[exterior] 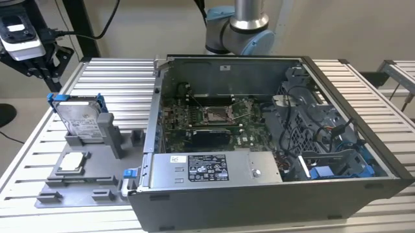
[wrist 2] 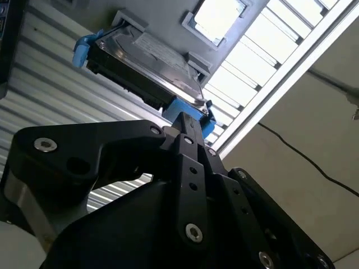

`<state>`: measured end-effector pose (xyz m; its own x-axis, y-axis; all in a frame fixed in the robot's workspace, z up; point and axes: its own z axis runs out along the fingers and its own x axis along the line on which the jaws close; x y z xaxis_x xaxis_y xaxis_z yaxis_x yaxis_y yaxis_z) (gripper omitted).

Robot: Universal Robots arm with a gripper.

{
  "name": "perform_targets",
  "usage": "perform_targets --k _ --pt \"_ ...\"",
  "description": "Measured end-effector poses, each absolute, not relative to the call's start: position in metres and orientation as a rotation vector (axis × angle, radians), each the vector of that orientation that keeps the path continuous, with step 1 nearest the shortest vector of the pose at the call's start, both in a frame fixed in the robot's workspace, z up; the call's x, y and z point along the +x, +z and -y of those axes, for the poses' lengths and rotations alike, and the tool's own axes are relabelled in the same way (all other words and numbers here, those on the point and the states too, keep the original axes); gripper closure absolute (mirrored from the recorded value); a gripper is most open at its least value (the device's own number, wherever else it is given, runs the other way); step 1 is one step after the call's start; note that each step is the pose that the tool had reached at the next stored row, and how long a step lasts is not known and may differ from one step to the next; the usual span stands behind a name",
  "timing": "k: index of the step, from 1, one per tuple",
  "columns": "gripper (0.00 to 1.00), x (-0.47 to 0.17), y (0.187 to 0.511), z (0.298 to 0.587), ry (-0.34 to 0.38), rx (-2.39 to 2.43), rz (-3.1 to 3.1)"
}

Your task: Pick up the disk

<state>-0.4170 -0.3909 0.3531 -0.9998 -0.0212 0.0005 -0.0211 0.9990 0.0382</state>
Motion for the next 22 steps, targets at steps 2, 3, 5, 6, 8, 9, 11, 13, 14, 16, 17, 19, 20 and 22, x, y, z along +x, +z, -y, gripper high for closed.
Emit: perform_targets --k 2,3,5,6,8,9,11,13,14,16,17,19,20,22 --pt "1.0 -0.4174 0.3531 0.3909 -0.06 0.033 3.14" --pt "1.0 -0.4175 0.3531 0.3909 -0.06 0.033 3.14" --pt "1.0 -0.4184 0.3532 0.3909 -0.06 0.035 3.14" --pt "1.0 -0.4197 0.3532 0.3908 -0.06 0.042 3.14" --pt "1.0 -0.4206 0.3532 0.3909 -0.06 0.071 3.139" --pt "1.0 -0.4211 0.3532 0.3909 -0.06 0.09 3.138" --pt "1.0 -0.4215 0.3532 0.3909 -0.06 0.095 3.139" --pt "1.0 -0.4215 0.3532 0.3909 -0.06 0.098 3.139" --pt "1.0 -0.4215 0.3532 0.3909 -0.06 0.111 3.138" --pt "1.0 -0.4216 0.3532 0.3909 -0.06 0.152 3.136" --pt "1.0 -0.4215 0.3531 0.3909 -0.06 0.18 3.134" --pt "1.0 -0.4215 0.3531 0.3909 -0.06 0.236 3.13" --pt "1.0 -0.4215 0.3532 0.3909 -0.06 0.264 3.127" --pt "1.0 -0.4215 0.3531 0.3909 -0.06 0.322 3.121"
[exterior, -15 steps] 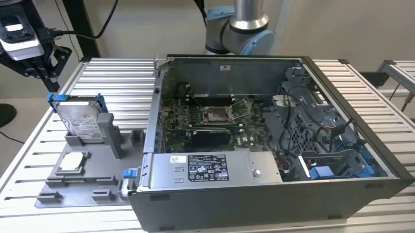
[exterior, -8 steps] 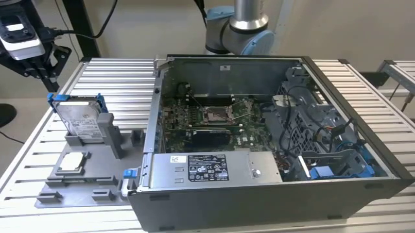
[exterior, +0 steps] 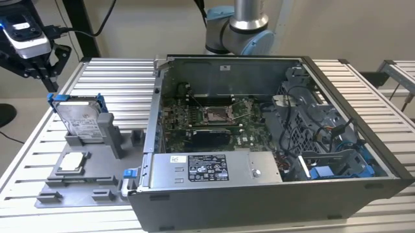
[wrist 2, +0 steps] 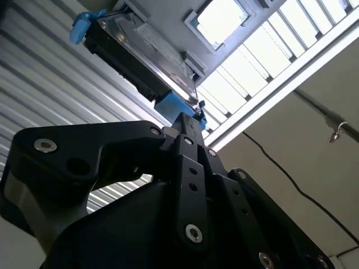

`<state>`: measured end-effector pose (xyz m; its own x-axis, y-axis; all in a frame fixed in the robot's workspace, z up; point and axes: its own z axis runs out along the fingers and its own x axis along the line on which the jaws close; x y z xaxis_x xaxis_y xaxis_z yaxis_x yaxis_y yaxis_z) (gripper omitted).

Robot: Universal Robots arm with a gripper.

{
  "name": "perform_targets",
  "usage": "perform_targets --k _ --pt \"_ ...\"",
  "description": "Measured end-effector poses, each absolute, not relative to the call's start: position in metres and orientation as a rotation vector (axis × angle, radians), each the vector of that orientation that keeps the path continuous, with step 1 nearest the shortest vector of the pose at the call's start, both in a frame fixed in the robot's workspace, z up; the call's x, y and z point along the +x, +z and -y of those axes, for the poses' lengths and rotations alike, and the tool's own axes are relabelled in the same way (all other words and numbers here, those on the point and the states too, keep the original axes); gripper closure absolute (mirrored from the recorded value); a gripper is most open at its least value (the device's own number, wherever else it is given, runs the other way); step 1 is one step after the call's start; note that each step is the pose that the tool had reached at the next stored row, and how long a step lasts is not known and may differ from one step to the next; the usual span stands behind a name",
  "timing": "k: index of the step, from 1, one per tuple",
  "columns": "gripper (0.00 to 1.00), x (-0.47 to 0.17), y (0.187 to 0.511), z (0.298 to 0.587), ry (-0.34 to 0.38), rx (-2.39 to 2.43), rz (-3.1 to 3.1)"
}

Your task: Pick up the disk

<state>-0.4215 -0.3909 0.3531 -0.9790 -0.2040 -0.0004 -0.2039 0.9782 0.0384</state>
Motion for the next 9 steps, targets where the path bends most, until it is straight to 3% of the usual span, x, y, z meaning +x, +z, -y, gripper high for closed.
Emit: perform_targets --k 9 --pt "1.0 -0.4215 0.3531 0.3909 -0.06 0.376 3.114"
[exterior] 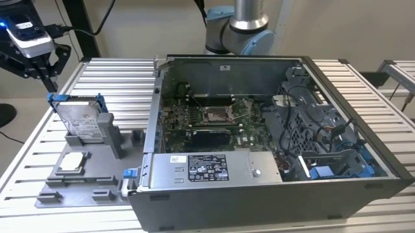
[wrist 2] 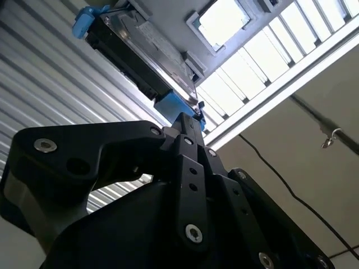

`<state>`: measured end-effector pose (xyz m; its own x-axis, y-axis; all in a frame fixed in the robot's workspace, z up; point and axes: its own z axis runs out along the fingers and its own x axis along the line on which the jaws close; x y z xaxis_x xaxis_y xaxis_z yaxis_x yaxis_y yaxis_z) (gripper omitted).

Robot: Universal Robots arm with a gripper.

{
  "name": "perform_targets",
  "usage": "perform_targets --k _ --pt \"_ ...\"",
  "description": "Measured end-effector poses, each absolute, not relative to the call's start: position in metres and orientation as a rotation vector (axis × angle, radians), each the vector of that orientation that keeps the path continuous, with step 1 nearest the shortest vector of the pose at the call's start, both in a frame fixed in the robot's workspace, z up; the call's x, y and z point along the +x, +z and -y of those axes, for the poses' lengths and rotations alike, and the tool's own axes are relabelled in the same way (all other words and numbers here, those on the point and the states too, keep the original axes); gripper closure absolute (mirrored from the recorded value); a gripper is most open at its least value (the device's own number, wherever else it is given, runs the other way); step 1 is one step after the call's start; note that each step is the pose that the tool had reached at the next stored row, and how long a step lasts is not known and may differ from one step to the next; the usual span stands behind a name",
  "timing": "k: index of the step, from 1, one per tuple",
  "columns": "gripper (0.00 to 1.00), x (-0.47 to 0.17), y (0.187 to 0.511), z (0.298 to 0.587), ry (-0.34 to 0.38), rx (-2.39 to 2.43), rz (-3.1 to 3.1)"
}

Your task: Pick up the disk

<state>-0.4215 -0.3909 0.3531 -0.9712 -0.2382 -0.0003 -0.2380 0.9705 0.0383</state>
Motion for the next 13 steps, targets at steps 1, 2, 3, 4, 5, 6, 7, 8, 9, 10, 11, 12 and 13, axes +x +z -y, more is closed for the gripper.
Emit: perform_targets --k 1,2,3,4,5,6,7,8,9,10,11,12,13 --pt "1.0 -0.4215 0.3531 0.3909 -0.059 0.398 3.111" --pt "1.0 -0.4215 0.3532 0.3909 -0.059 0.425 3.107" --pt "1.0 -0.4215 0.3532 0.3909 -0.059 0.455 3.103" --pt "1.0 -0.4215 0.3531 0.3909 -0.059 0.482 3.098" --pt "1.0 -0.4215 0.3532 0.3909 -0.059 0.512 3.093" --pt "1.0 -0.4215 0.3532 0.3909 -0.059 0.537 3.088" --pt "1.0 -0.4215 0.3532 0.3909 -0.059 0.562 3.084" --pt "1.0 -0.4215 0.3532 0.3909 -0.059 0.587 3.079" --pt "1.0 -0.4215 0.3531 0.3909 -0.059 0.611 3.074" --pt "1.0 -0.4214 0.3531 0.3909 -0.059 0.633 3.069" --pt "1.0 -0.4214 0.3532 0.3909 -0.059 0.654 3.064" --pt "1.0 -0.4212 0.3531 0.3909 -0.059 0.673 3.06" --pt "1.0 -0.4211 0.3531 0.3909 -0.058 0.693 3.055"
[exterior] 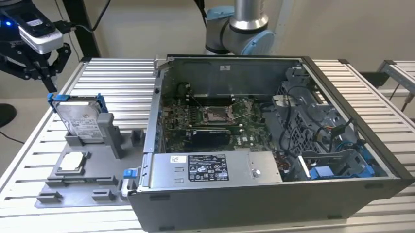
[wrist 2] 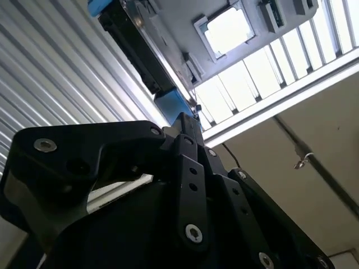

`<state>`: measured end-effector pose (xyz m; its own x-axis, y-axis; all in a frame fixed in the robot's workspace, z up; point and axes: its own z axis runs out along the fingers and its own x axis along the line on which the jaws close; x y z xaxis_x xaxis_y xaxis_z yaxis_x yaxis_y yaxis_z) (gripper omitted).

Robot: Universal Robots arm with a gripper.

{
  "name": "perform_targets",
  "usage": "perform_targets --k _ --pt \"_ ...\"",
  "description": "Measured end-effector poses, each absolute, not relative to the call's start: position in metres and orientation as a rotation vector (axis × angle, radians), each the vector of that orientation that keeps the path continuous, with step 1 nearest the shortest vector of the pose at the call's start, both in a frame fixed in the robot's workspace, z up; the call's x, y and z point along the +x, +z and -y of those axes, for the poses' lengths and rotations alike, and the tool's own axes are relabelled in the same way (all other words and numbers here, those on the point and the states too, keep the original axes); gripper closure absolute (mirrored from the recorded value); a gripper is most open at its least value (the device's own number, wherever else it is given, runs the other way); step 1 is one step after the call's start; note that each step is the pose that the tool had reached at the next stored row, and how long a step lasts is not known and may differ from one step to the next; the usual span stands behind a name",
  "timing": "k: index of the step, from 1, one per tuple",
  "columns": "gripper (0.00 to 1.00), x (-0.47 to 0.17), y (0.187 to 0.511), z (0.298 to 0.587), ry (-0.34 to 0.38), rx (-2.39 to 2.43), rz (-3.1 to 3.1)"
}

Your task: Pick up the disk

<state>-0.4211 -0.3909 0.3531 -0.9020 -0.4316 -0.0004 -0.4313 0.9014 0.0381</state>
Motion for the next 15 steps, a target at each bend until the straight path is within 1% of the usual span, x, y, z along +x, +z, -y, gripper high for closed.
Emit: perform_targets --k 15 --pt "1.0 -0.4139 0.3531 0.3909 -0.057 0.939 2.986"
